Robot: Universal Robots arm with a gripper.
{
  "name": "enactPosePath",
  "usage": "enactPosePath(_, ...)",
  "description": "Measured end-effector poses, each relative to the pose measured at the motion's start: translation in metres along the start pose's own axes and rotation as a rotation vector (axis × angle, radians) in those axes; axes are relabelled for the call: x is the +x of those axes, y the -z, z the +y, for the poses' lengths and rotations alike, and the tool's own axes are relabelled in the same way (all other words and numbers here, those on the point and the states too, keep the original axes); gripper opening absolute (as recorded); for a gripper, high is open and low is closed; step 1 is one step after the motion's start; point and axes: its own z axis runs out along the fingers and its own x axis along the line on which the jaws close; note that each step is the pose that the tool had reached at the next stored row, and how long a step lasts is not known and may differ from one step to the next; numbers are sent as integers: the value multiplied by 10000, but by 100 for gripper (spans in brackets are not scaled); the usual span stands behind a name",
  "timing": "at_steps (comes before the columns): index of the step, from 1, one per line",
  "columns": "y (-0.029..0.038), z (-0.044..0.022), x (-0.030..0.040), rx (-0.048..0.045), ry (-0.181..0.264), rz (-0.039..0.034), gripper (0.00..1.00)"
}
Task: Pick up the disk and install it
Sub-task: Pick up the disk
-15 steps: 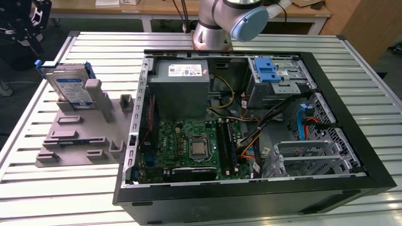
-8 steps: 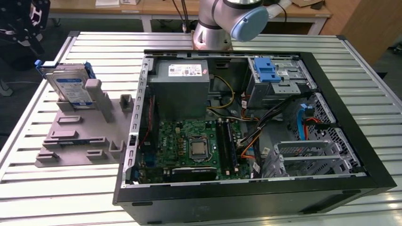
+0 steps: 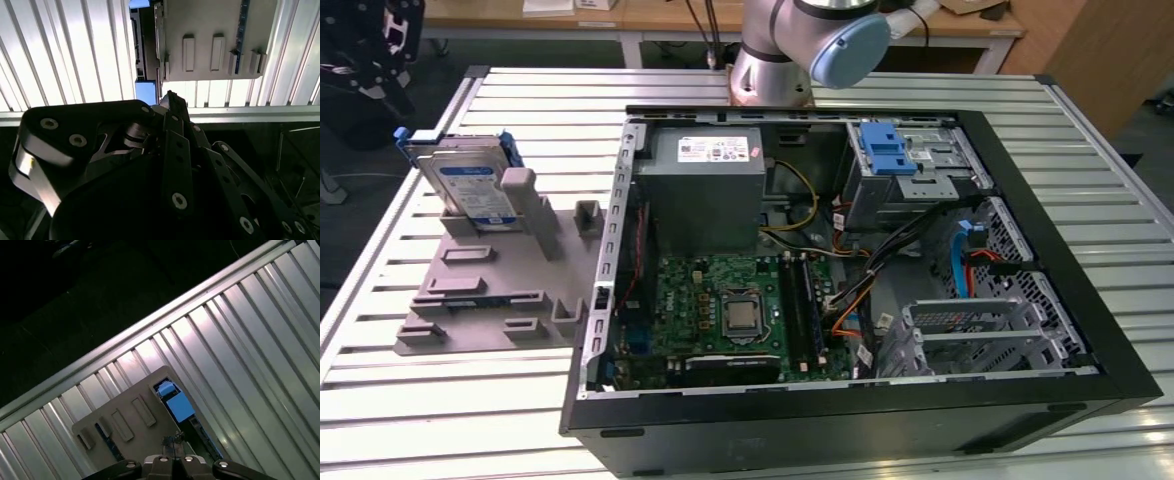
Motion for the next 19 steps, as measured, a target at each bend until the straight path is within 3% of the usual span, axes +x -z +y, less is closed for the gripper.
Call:
enactPosePath(13, -14, 0, 0, -52, 2285, 88, 11)
enactPosePath(19, -20, 9, -15, -30, 2802, 91, 11)
